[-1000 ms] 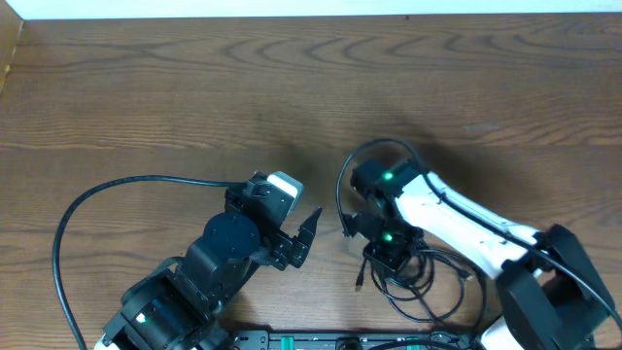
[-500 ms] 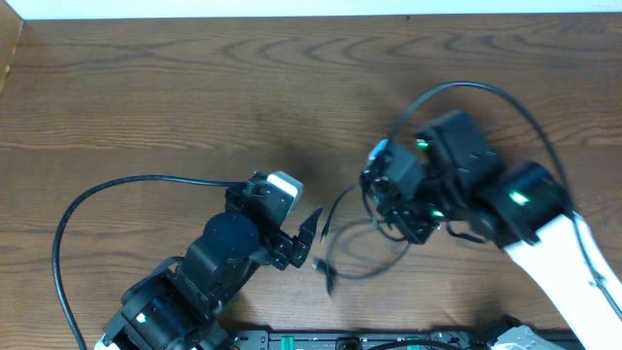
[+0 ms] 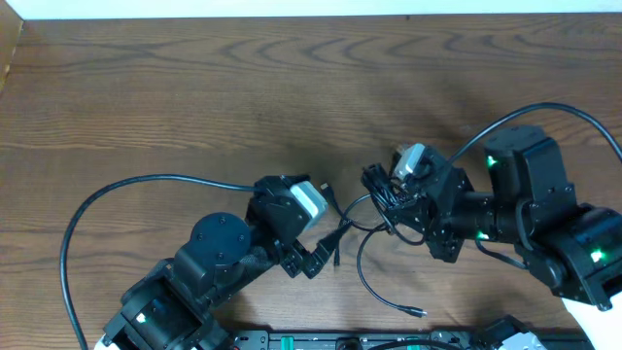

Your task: Untangle cables

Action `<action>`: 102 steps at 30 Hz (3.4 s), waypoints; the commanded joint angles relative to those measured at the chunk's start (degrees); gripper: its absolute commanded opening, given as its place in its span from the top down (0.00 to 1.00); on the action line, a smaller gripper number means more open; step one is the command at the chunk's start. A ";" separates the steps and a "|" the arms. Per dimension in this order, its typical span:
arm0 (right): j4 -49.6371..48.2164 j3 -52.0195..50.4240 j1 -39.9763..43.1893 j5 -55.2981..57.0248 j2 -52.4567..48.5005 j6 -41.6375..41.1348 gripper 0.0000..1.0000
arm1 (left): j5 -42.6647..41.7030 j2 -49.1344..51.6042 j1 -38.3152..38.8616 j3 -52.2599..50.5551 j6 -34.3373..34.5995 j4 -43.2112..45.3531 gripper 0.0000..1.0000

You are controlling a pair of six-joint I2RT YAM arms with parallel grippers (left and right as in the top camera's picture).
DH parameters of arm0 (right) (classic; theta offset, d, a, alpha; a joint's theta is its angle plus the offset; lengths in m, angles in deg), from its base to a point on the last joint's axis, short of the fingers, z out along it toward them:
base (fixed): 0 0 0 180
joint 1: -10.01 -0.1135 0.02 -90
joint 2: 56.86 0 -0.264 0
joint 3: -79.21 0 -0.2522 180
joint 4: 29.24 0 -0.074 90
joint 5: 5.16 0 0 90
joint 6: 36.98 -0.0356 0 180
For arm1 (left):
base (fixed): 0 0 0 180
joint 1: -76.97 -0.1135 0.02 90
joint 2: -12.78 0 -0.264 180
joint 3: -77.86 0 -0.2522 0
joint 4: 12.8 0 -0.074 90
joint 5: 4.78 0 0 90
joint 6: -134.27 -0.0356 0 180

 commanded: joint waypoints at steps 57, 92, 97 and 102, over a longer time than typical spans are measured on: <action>4.90 1.05 5.05 -9.99 0.28 10.86 0.02 | -0.66 -0.15 -0.24 0.28 -5.44 6.99 0.92; -0.83 1.05 5.05 -0.59 0.46 -0.55 0.01 | 19.47 -0.15 -0.24 0.28 12.37 0.57 0.93; -2.08 1.05 5.05 -1.73 0.46 -0.55 0.01 | 22.18 -0.13 -0.24 0.28 18.23 -0.39 0.92; -2.27 1.05 5.05 -6.75 0.37 3.61 0.01 | 21.94 -0.13 -0.24 0.28 19.34 0.13 0.93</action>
